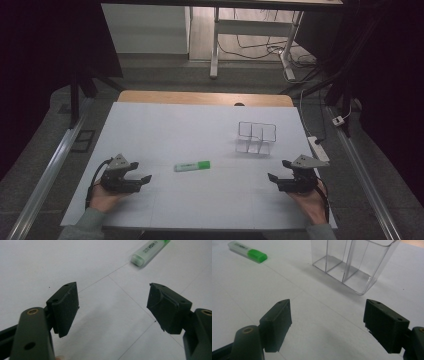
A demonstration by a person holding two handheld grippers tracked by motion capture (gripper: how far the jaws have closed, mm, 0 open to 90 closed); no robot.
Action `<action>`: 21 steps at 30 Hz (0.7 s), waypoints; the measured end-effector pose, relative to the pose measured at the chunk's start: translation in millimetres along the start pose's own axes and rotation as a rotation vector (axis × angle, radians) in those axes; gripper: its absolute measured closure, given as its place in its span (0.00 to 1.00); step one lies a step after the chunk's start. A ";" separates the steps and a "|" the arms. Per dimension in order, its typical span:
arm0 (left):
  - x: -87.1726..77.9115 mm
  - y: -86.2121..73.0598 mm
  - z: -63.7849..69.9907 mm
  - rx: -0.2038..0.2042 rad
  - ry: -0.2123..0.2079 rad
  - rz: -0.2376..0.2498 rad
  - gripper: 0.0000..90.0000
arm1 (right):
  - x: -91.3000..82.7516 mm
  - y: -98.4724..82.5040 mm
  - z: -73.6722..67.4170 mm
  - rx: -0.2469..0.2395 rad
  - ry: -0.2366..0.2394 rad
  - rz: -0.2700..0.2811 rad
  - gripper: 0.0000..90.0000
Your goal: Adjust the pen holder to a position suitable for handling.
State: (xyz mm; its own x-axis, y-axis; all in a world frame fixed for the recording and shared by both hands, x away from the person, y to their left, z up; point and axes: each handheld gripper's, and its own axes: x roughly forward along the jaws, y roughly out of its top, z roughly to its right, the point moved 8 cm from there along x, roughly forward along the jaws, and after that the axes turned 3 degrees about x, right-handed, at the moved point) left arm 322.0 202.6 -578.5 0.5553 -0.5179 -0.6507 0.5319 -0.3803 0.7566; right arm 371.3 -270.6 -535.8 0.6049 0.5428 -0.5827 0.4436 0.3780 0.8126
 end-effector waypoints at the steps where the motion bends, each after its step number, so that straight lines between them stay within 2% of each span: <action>1: 0.2 0.2 -0.1 -0.001 -0.001 0.001 0.28 | -0.5 0.9 1.5 0.000 -0.006 -0.001 0.25; 11: 0.3 0.1 -1.0 -0.004 -0.001 0.004 0.28 | 4.8 6.6 10.9 0.022 -0.034 -0.021 0.26; 16: -0.5 0.4 -0.2 -0.003 0.001 0.006 0.28 | 6.3 15.4 17.7 0.045 -0.049 -0.012 0.28; 21: -2.0 1.4 3.2 0.003 0.001 0.010 0.28 | 10.5 15.0 24.0 0.057 -0.068 -0.021 0.30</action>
State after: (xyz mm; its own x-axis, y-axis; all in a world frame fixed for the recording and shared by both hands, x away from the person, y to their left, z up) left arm 319.6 200.6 -575.9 0.5612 -0.5208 -0.6433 0.5245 -0.3775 0.7632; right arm 400.2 -277.2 -530.0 0.6373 0.4824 -0.6010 0.4926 0.3448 0.7991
